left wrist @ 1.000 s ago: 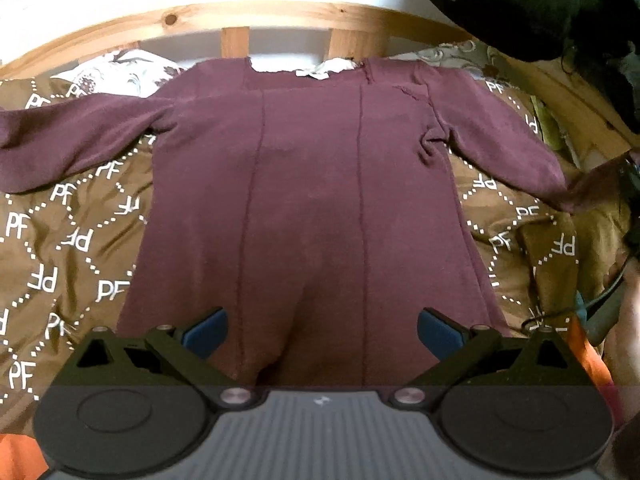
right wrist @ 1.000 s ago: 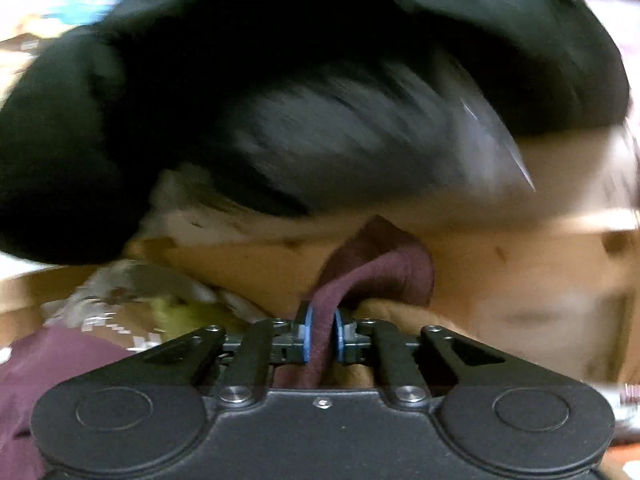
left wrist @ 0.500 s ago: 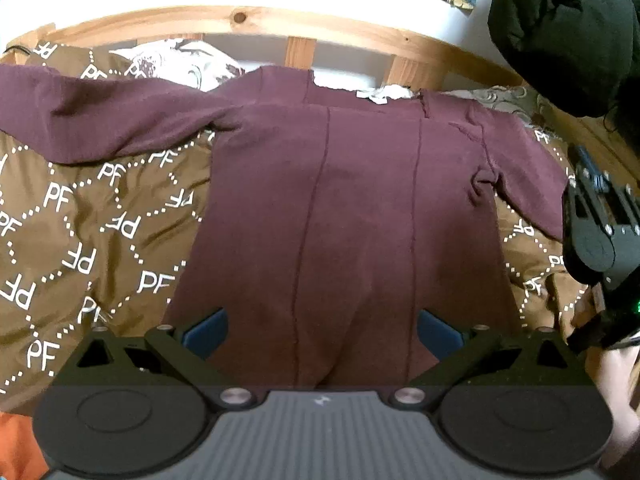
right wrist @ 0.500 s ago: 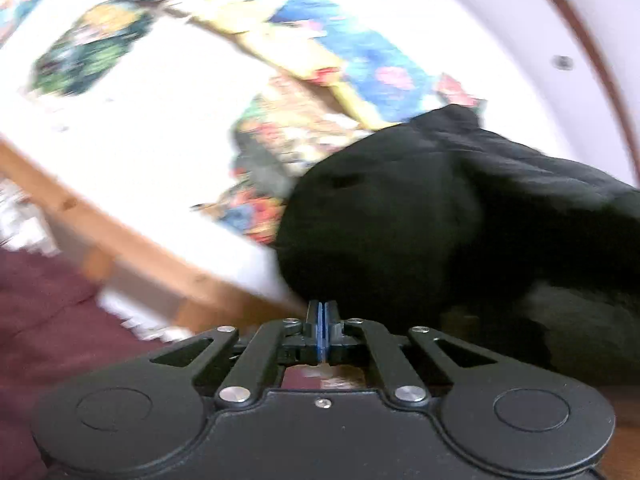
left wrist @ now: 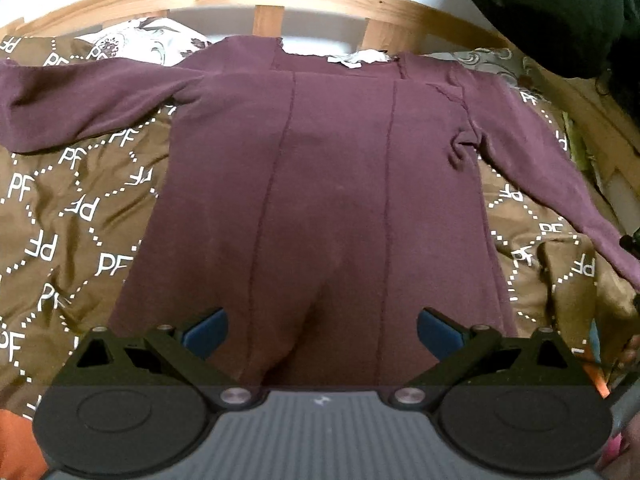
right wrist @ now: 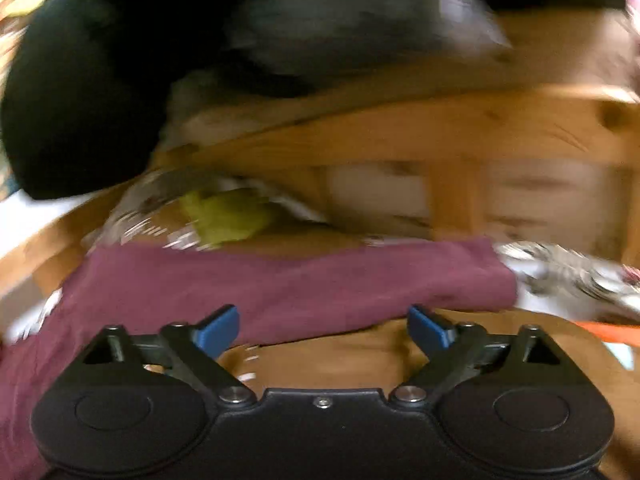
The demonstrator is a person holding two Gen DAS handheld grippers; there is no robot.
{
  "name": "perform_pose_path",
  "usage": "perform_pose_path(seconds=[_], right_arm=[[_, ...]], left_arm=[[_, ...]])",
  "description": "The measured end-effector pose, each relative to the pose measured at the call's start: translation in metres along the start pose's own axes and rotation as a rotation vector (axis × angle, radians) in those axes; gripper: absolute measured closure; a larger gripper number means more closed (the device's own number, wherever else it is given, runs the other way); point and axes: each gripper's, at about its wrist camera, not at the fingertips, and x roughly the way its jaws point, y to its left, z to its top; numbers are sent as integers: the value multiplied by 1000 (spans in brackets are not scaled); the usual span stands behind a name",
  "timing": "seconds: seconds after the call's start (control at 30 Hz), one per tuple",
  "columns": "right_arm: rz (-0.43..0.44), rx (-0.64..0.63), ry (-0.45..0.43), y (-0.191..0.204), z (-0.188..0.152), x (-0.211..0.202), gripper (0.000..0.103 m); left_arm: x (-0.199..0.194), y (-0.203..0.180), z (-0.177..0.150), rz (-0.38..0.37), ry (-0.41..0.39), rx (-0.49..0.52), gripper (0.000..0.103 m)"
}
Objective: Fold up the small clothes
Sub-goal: 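Fold the held sleeve across the shirt body with the right tool, then release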
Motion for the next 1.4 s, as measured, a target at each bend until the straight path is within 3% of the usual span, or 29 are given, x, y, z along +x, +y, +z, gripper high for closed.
perform_pose_path(seconds=[0.1,0.2,0.27,0.37,0.47,0.63,0.77,0.9,1.03,1.23,1.4], right_arm=[[-18,113,62,-12,6,20,10],[-29,206,34,-19,14,42,23],[-49,224,15,-20,22,55,58],[-61,174,-44,-15,28,61,92],[-49,3,-172,15,34,58,96],[102,-334,-456,77,24,28,97],[288,-543,-546,131,3,15,98],[494,-810,-618,175,-45,-8,98],[681,-1050,-632,197,-95,-31,98],[935,-1415,-573,186,-170,-70,98],[1002,-1619,-489,176,-200,-84,98]], left_arm=[[-5,-5,-1,7,-21,12,0],[-8,-10,-1,11,-34,26,0],[-10,-11,-1,12,-38,34,0],[-10,-10,-1,13,-39,34,0],[-10,-7,-1,8,-38,29,0],[-12,3,3,5,-49,8,0],[-16,20,7,35,-80,-24,0],[-19,41,11,84,-102,-73,1],[-23,57,11,118,-122,-114,1],[-28,69,11,151,-159,-155,1],[-26,71,11,151,-158,-173,1]])
